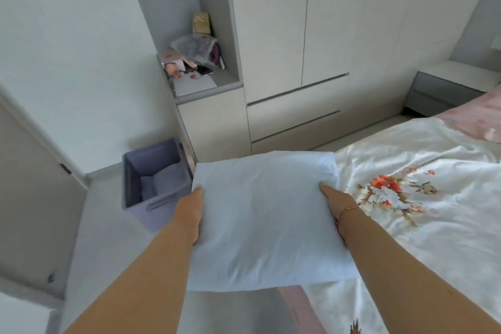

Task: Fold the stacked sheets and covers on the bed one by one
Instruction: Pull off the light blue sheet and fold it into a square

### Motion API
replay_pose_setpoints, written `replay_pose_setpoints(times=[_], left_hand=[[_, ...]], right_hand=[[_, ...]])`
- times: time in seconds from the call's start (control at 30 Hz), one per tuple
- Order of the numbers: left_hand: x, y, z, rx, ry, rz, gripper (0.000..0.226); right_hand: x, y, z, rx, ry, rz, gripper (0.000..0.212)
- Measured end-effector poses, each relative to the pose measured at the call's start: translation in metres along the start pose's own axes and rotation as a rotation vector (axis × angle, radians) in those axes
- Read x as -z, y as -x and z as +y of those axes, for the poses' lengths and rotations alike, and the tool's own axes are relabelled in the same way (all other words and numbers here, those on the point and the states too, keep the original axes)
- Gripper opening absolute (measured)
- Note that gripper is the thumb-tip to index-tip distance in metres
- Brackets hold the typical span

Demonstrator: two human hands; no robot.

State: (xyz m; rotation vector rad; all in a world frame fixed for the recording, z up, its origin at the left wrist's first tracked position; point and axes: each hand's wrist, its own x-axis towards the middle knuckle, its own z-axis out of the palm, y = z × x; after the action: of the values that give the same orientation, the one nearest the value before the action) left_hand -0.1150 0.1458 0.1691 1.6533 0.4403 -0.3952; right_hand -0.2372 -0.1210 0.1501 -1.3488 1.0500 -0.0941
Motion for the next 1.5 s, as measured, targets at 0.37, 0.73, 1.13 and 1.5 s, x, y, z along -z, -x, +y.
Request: replay_pose_setpoints(times=[0.37,0.73,1.13,1.5], left_hand=[[0.185,-0.143,0.041,0.052,0.080,0.196,0.047],[0.267,-0.276,0.080,0.091,0.102,0.322,0.043],[0.293,-0.471,0.145,0.158,0.199,0.324,0.044],[0.336,-0.632,0.151,0.196,0.123,0.295,0.020]], right_hand=[[-0.251,-0.017,-0.045,-0.023,0.115,-0.174,0.058],[-0.425,-0.078,-0.089,-0.023,0.194,-0.287,0.048],[-0.600,-0.214,-0.166,-0.060,0.274,-0.324,0.051],[-0.737,-0.300,-0.164,-0.115,0.381,-0.252,0.051]])
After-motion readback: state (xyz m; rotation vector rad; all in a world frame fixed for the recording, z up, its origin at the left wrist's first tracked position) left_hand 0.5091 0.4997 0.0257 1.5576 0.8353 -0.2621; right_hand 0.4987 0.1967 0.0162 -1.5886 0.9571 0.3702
